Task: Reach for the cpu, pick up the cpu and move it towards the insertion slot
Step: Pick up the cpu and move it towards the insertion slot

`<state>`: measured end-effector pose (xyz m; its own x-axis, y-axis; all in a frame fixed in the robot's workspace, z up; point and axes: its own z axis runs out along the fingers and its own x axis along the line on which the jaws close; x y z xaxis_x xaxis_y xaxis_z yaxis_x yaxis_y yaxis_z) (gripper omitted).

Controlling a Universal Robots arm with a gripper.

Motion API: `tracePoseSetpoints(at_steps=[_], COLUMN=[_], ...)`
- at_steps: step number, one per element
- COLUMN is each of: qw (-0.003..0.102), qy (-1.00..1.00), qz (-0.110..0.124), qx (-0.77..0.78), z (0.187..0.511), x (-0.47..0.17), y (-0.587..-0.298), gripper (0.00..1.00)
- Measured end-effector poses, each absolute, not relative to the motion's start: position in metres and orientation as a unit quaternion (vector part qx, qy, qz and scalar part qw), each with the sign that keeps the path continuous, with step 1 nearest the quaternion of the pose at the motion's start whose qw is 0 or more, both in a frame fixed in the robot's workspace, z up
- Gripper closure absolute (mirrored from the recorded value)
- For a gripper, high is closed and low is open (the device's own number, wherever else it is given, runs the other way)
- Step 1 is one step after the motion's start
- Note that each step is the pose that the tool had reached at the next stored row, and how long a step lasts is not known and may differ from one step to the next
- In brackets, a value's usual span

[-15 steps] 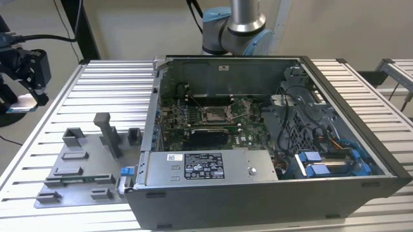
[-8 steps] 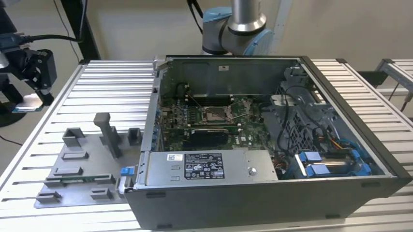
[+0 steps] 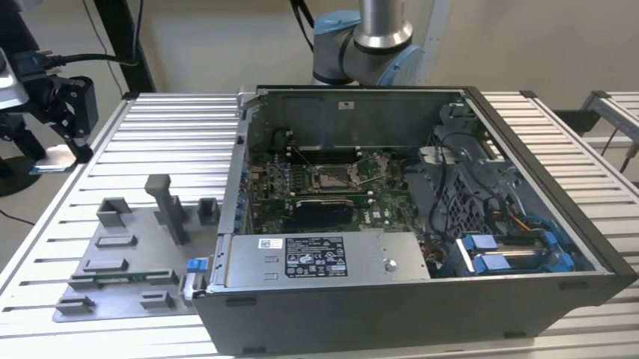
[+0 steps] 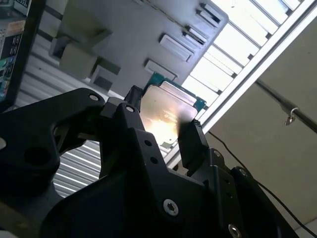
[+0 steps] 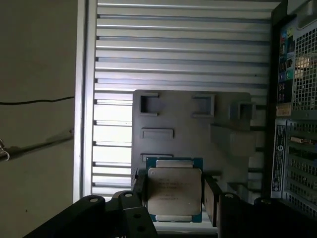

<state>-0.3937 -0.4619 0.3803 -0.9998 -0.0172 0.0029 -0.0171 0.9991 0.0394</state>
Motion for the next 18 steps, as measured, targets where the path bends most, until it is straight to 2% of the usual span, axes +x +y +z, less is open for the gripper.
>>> tracePoseSetpoints(at_steps=[18], qw=[0.002], qy=[-1.0], qz=[-0.02], qx=[0.011], z=[0.383], x=[-0.363], y=[-0.462], gripper=[1.0])
